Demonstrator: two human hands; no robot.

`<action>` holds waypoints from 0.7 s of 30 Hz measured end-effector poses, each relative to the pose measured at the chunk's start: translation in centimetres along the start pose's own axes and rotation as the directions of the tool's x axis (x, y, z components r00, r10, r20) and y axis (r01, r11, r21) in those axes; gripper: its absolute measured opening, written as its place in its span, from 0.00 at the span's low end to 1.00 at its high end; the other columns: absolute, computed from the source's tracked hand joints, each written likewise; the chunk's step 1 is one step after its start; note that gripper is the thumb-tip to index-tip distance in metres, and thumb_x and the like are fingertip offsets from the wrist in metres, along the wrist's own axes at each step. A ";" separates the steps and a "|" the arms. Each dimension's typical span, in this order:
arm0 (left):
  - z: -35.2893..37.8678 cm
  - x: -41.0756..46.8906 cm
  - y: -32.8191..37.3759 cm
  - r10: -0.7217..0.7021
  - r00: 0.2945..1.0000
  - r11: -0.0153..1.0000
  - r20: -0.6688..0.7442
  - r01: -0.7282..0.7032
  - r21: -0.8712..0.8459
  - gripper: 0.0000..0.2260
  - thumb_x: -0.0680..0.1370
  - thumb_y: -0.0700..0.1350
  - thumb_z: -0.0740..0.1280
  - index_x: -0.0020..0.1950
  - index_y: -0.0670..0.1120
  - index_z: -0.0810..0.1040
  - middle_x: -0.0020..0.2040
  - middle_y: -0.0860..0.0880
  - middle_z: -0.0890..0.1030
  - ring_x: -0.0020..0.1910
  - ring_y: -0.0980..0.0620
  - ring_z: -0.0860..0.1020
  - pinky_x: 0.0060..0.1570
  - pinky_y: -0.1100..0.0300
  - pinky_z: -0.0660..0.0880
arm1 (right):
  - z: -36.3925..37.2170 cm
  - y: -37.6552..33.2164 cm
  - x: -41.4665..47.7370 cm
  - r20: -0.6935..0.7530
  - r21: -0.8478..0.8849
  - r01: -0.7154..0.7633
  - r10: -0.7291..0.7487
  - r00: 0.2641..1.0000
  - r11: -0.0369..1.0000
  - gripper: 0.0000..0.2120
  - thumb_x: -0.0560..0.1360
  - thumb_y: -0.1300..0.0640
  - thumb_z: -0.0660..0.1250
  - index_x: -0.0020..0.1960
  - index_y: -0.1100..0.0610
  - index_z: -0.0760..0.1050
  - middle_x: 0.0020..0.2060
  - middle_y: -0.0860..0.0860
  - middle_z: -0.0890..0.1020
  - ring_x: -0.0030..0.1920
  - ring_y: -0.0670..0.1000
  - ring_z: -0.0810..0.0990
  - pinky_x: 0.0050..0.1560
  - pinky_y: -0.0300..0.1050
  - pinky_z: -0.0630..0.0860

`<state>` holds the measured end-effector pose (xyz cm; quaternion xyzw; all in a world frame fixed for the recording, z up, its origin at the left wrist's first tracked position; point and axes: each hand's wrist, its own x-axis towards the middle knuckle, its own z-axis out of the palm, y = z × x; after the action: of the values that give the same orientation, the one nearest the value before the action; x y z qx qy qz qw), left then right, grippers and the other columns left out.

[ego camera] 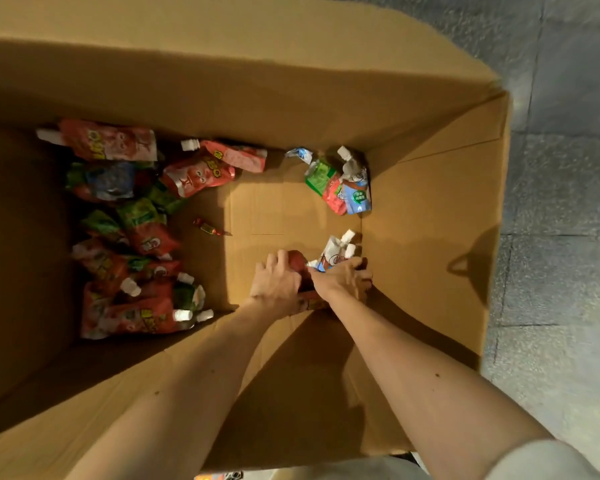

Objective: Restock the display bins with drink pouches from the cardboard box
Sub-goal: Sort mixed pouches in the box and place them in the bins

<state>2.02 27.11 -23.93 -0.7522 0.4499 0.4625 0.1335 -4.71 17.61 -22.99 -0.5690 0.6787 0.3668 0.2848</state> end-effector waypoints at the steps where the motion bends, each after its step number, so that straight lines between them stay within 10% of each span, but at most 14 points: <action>1: -0.6 -0.2 -1.0 -0.007 0.999 1.000 0.050 0.008 -0.027 0.28 0.73 0.62 0.71 0.66 0.46 0.75 0.65 0.42 0.66 0.63 0.43 0.67 0.60 0.48 0.70 | 0.2 0.0 0.1 -0.005 -0.024 0.037 -0.037 0.999 0.999 0.41 0.71 0.39 0.74 0.70 0.60 0.58 0.66 0.60 0.66 0.66 0.61 0.69 0.56 0.53 0.72; 6: -1.8 -1.4 -4.1 0.014 0.969 0.919 0.248 0.086 -0.385 0.16 0.70 0.56 0.77 0.45 0.44 0.84 0.52 0.46 0.76 0.49 0.50 0.73 0.45 0.59 0.77 | -0.1 0.3 1.0 0.039 0.095 0.121 -0.125 0.991 0.988 0.43 0.69 0.44 0.77 0.71 0.63 0.58 0.66 0.61 0.69 0.63 0.62 0.74 0.55 0.50 0.73; 10: 0.0 -2.9 -6.7 0.195 0.962 0.511 0.190 0.066 -0.857 0.10 0.72 0.45 0.77 0.31 0.46 0.83 0.32 0.57 0.80 0.29 0.57 0.74 0.30 0.66 0.67 | -1.1 0.9 1.6 0.010 0.206 0.106 -0.111 0.994 0.973 0.36 0.68 0.52 0.78 0.65 0.62 0.61 0.61 0.60 0.76 0.59 0.62 0.78 0.53 0.50 0.75; 14: -1.2 -5.1 -7.9 -0.100 0.960 0.316 0.260 0.278 -0.907 0.08 0.72 0.47 0.77 0.43 0.42 0.85 0.40 0.48 0.86 0.39 0.53 0.83 0.41 0.59 0.77 | -1.3 1.1 1.1 0.146 0.407 0.078 -0.149 0.978 0.910 0.27 0.63 0.59 0.80 0.57 0.59 0.71 0.54 0.57 0.81 0.50 0.58 0.83 0.50 0.52 0.82; 21: -6.5 -10.3 -7.3 -0.245 0.959 -0.033 0.141 0.137 -0.990 0.13 0.75 0.50 0.74 0.42 0.39 0.87 0.43 0.39 0.85 0.44 0.42 0.80 0.42 0.56 0.76 | -5.5 -1.1 -5.4 0.363 0.637 0.096 -0.407 0.838 0.765 0.25 0.66 0.62 0.77 0.60 0.59 0.75 0.52 0.58 0.84 0.48 0.56 0.84 0.37 0.42 0.76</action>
<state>9.87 32.87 -13.60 -0.6961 -0.1123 0.5912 -0.3916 -2.47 16.02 -15.68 -0.4294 0.5801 0.2216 0.6557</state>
